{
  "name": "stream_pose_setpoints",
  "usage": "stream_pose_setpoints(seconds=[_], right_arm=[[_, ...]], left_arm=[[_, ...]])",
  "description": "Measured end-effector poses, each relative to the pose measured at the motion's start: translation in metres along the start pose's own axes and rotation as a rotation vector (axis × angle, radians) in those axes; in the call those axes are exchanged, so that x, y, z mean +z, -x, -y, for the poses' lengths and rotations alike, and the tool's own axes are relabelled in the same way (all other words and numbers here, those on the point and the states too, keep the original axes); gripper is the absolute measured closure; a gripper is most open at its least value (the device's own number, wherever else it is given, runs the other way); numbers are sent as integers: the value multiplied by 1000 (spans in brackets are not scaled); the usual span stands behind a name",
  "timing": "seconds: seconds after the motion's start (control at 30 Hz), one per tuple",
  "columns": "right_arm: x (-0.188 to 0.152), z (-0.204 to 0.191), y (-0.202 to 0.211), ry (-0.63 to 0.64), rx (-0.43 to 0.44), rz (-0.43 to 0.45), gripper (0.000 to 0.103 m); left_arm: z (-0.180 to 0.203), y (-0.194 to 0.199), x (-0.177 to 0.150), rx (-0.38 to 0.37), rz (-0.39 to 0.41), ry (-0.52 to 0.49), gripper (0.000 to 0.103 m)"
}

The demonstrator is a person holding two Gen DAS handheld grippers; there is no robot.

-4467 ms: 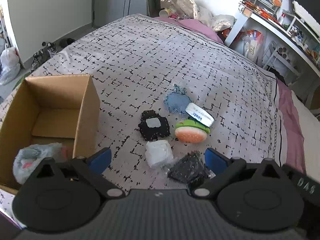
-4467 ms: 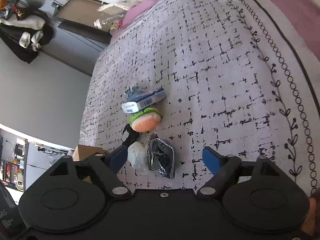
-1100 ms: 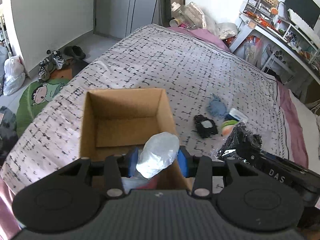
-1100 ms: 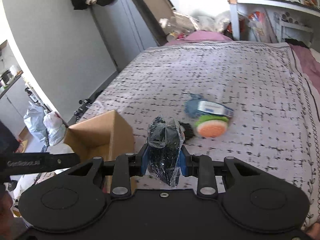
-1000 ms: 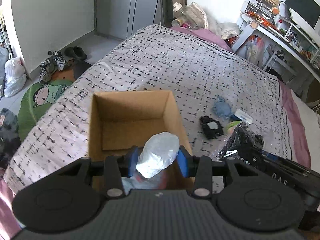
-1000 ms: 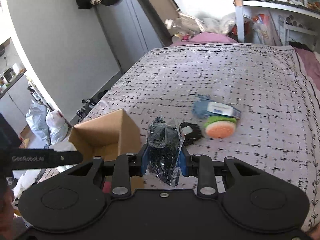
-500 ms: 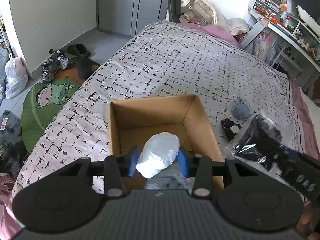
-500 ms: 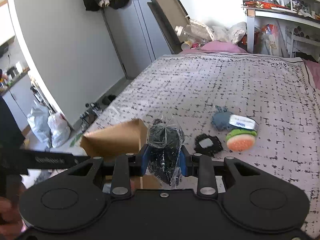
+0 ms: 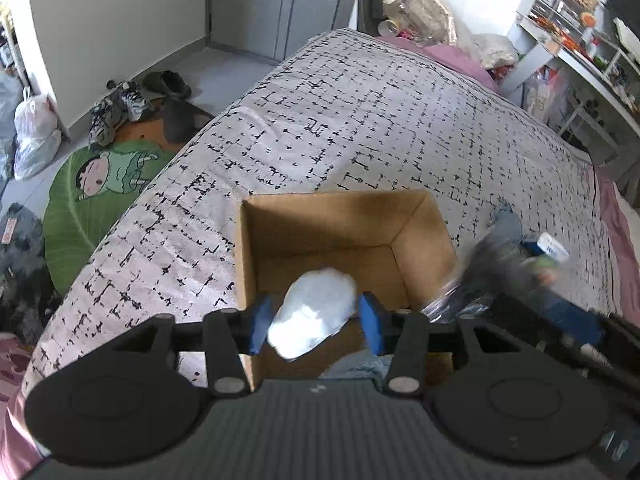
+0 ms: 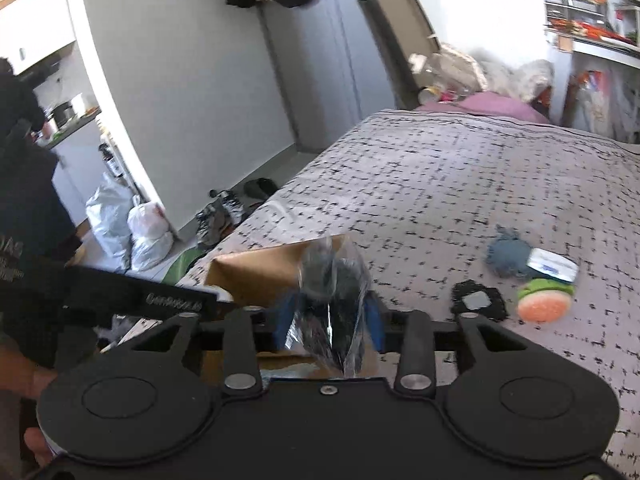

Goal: Organize soft objects
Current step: 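Open both grippers to drop the white bundle and clear bag into the box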

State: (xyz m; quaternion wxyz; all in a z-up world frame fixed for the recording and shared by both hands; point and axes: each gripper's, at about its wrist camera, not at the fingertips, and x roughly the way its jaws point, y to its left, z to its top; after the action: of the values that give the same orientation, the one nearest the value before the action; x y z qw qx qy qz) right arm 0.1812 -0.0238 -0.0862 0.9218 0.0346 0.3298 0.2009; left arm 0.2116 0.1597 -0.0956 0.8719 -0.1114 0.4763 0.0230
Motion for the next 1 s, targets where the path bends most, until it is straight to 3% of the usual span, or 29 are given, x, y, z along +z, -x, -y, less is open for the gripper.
stream_pose_setpoints(seconds=[0.17,0.43,0.53,0.67,0.77,0.93,1.0], right_arm=[[-2,-5,3,27,-8,-11,55],[0,9,22,-27,-13,-6,55],[-1,15,31,-36,-3,-11,53],[-2,26,43,-32,16,-23,36],[-1,36,53,-54,10,-12,22],[1,57,66,-106,5,7,17],[-1,65,72,-107,-2,14,16]], left_arm=[[1,8,0,12,11,8,46],[18,26,-6,42,23,-22,43],[27,36,-9,42,36,-22,35],[42,52,-13,47,69,-22,24],[53,60,-16,65,84,-31,22],[70,72,-24,64,110,-56,21],[79,77,-27,113,132,-67,21]])
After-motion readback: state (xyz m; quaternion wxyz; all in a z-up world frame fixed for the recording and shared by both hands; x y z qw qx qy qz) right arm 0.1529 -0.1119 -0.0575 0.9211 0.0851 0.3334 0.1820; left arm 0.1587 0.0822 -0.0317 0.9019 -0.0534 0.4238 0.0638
